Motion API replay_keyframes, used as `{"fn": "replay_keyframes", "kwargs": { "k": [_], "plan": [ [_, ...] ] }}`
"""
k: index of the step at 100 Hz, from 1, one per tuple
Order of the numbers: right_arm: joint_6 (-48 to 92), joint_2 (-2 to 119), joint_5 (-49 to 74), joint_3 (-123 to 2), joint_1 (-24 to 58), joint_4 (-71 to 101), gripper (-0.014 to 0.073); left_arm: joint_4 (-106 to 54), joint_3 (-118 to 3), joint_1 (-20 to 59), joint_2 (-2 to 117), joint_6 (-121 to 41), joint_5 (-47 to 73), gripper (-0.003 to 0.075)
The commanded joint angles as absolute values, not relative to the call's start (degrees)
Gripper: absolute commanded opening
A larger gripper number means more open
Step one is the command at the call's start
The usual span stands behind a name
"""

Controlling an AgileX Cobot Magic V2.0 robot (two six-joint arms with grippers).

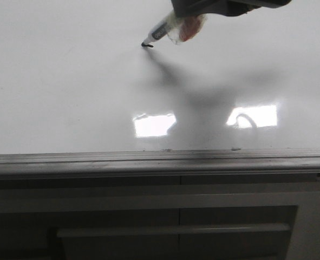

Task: Write number 0 on whiteboard

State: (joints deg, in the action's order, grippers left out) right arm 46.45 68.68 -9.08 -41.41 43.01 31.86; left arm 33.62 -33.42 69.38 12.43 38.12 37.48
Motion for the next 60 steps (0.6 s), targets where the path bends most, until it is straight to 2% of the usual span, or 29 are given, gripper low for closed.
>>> {"fn": "replay_keyframes", "kwargs": {
  "k": [1, 60],
  "plan": [
    [47.0, 69.0, -8.0, -43.8, 42.7, 31.6, -0.0047, 34.8, -34.7, 69.7, 13.3, 38.6, 33.0, 0.0081],
    [46.2, 67.6, 8.6, -43.9, 41.1, 31.6, -0.0046, 34.6, -34.7, 69.7, 13.3, 38.6, 33.0, 0.0081]
  ]
}}
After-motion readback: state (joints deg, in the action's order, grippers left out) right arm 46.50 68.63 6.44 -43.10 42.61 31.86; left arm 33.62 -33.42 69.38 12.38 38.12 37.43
